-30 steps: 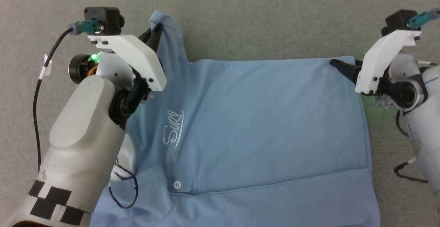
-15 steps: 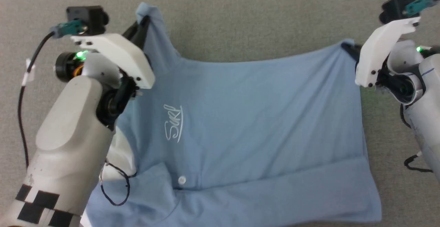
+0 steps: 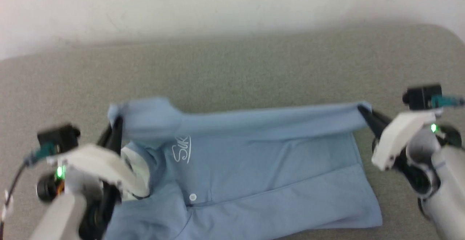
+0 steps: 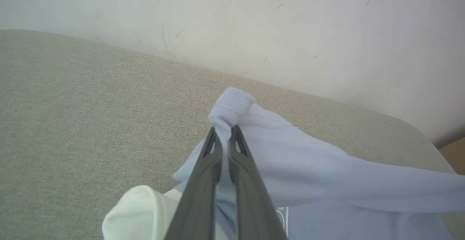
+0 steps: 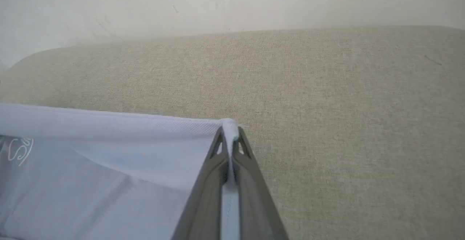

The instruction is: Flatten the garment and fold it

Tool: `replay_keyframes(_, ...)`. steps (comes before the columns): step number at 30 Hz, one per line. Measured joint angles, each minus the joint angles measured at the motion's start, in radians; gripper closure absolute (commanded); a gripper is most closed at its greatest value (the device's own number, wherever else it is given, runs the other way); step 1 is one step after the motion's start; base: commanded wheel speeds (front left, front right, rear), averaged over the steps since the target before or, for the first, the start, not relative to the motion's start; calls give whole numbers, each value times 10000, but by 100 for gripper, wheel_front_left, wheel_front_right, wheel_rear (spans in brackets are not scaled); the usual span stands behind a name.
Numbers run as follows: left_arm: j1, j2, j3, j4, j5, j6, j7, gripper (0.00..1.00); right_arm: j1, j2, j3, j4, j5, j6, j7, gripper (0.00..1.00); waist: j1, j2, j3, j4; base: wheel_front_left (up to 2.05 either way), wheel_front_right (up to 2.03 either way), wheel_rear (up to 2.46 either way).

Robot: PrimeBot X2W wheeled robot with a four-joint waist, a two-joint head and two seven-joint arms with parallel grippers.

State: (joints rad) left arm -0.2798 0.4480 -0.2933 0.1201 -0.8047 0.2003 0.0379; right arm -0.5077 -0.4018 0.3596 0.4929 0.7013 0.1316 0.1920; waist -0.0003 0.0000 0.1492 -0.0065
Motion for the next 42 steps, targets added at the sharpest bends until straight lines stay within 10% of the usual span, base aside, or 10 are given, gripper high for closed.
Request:
replay_keyframes(9,3818,81,-59,-2010,-545,1292,568,100,2559,418,-775,-727,-253,2,-445,100,0,0,-744,-352,0,0,0)
replay_keyframes(10,4078,44,-127,-2031,-619,1308,619,100,2754,514,-890,-677,-320,0,-500,90,0,0,-775,-388,0,0,0)
replay_keyframes(13,4566,-150,-405,-1902,-848,1260,779,100,3312,784,-1074,-550,-372,0,-523,9,1,0,-875,-421,0,0,0)
replay_keyframes(14,4669,-224,-466,-1797,-907,1229,775,100,3481,865,-1112,-552,-416,0,-531,0,1,1,-904,-421,0,0,0)
replay_keyframes(15,4753,-263,-516,-1661,-909,1174,771,85,3639,928,-1147,-571,-424,0,-531,0,2,0,-935,-422,0,0,0)
replay_keyframes(17,4891,-362,-518,-1463,-1028,1085,667,0,3995,1035,-1258,-734,-491,0,-556,0,2,0,-1013,-415,0,0,0)
replay_keyframes(31,4027,-677,-44,-1475,1072,447,-2821,0,5497,1281,-3703,-3626,-1149,-2,245,0,2,0,-1391,-117,0,0,0)
replay_keyframes(42,3404,-1641,803,-2000,3948,-303,-2949,0,4127,857,-3304,-2123,-583,-2,3595,0,3,0,-1175,392,0,0,0)
